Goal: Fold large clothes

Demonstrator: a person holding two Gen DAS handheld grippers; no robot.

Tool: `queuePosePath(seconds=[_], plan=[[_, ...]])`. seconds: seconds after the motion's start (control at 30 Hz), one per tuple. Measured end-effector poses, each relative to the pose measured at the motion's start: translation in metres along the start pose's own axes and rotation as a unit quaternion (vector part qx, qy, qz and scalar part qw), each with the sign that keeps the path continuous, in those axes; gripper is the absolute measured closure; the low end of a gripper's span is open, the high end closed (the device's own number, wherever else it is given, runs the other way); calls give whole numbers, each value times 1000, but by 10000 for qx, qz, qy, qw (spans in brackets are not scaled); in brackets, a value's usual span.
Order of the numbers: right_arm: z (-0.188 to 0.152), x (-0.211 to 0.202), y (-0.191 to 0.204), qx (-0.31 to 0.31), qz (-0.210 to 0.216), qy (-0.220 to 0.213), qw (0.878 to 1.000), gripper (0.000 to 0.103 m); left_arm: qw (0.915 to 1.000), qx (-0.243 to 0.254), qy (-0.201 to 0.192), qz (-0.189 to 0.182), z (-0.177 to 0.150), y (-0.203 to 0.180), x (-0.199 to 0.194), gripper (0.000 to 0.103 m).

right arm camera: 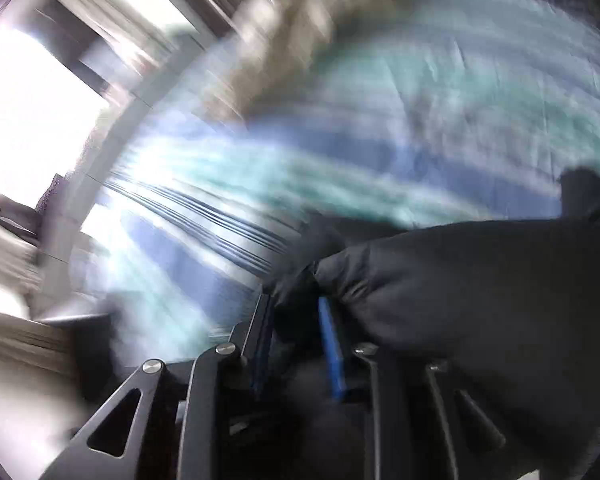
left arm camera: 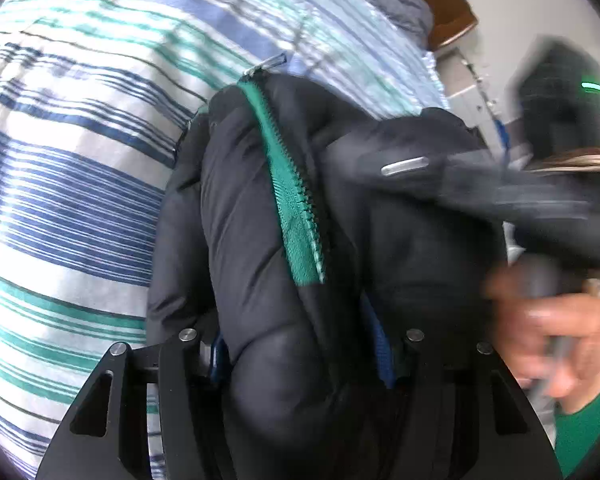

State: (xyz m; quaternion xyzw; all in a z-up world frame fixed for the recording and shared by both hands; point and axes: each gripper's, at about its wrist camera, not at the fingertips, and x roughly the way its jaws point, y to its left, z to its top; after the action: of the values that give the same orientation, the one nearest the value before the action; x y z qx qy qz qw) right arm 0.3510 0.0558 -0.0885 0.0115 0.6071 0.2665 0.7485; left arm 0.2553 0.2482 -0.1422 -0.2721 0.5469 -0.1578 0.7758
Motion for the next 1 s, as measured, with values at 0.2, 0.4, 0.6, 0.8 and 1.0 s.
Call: queuePosePath(seconds=[0.2,0.4,0.6,0.8,1.0], plan=[[-5,25,-4,-4,-313,-221,9993,91,9986,-432,28,-295,1,20,15,47],[-1,24,-15,48,-263,-263,9993,92,9996,-262,66,-76,2,11,15,47],[-38,-50,6,-374,-71,-580,9976,88,9997,-117,184,-51,4,6,13,47],[-163,-92,57,-1010,959,-863,9865,84,9996,69,222,132,7,-2,14,45],[-187,-17,44,-530,716,-743,9933,90,9998,-72,166,115,6,5,15,45]])
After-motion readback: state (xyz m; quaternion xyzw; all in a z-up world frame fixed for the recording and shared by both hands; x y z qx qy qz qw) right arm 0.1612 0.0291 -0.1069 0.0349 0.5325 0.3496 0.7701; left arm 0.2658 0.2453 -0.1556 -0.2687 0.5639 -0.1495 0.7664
